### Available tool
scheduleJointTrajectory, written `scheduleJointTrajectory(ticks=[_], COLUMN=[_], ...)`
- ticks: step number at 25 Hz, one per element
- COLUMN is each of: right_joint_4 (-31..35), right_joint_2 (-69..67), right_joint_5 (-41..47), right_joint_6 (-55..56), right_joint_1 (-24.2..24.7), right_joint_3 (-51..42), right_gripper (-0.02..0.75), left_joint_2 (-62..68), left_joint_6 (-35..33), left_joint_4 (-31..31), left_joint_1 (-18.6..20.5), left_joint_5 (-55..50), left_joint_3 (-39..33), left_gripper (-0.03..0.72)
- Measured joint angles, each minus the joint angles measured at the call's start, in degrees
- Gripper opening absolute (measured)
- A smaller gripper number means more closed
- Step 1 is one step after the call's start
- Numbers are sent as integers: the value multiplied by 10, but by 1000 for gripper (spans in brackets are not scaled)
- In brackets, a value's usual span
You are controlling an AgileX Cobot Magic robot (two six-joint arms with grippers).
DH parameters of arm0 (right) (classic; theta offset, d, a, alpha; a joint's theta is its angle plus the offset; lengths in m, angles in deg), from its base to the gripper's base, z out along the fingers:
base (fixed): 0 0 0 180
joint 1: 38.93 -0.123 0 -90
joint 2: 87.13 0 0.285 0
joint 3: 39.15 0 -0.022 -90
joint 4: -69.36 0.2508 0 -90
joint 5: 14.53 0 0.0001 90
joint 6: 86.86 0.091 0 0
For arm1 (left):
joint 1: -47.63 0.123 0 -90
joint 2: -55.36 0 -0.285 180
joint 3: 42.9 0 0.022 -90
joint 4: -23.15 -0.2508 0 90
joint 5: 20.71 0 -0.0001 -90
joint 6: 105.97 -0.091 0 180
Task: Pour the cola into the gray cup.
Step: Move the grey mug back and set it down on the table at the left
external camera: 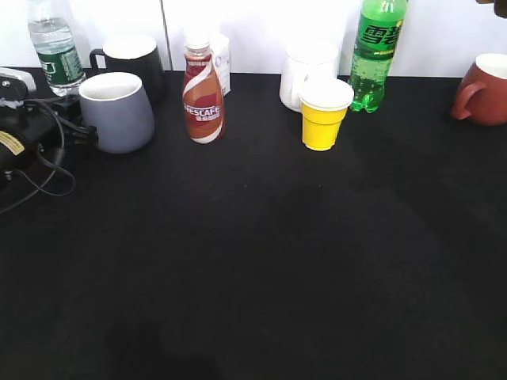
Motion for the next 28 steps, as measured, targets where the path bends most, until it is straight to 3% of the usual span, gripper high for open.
scheduleJointTrajectory(ticks=[3, 7, 16, 19, 28], right_joint_4=[0, 0, -3, -4, -5], right_joint_2=[0, 0, 0, 0, 0], right_joint_5=[0, -1, 14, 17, 17], right_joint_6=[0, 0, 0, 0, -1], right_joint_1=[0, 0, 0, 0, 0], right_joint_3=[0, 0, 0, 0, 0], right_gripper=[377, 377, 377, 377, 377], left_joint_2=[0, 0, -1, -1, -20], left_joint_6=[26, 37, 37, 38, 39], left_joint_4=[-2, -1, -11, -40, -45], left_joint_1=[0, 0, 1, 16, 33], left_joint_5=[10, 25, 17, -2, 41], left_joint_3=[0, 3, 4, 4, -87], left_gripper=[134, 338, 353, 361, 372])
